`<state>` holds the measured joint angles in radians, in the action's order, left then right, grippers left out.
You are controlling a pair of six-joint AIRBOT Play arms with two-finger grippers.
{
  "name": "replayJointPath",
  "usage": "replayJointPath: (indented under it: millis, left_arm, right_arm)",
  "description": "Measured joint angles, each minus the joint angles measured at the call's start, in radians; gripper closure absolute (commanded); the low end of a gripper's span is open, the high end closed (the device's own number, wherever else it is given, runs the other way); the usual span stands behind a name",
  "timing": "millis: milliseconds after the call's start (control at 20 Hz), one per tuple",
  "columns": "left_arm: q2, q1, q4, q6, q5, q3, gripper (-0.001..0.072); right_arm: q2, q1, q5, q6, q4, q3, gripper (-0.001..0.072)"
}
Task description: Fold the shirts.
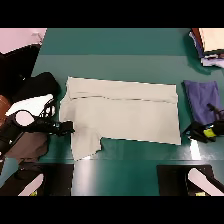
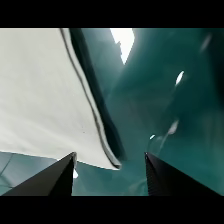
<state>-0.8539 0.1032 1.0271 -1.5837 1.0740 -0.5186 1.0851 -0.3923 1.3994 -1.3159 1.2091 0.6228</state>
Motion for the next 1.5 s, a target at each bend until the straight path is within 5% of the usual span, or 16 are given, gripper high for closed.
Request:
replayJointPath:
  millis: [100,300,350,900,1150,1500]
  left_arm:
    - [0.002,0.001,0.005,0.006,0.005,-0.007,0.068]
    - [0.003,0.001,0.04,0.01,0.028,-0.013,0.0682]
    - [0.003,0.001,0.055,0.011,0.045,-0.014,0.0682]
    - [0.296,0.002,0.097,-0.096,0.368,-0.041,0.0682]
    - [0.187,0.002,0.144,-0.066,0.249,-0.158,0.068]
    - [-0.27,0.001,0.222,0.07,0.013,-0.457,0.0679]
  right_arm:
    - [0.036,0.037,0.003,0.0,-0.03,-0.039,0.0266]
    - [0.066,0.135,-0.027,0.001,-0.044,-0.071,0.0678]
    - [0.055,0.154,-0.035,0.001,-0.038,-0.075,0.0695]
    - [-0.334,0.206,0.143,0.002,0.205,-0.013,0.0696]
    - [-0.245,0.267,0.111,0.0,0.204,0.16,0.0696]
    - [0.154,0.358,-0.034,-0.002,0.116,0.47,0.0695]
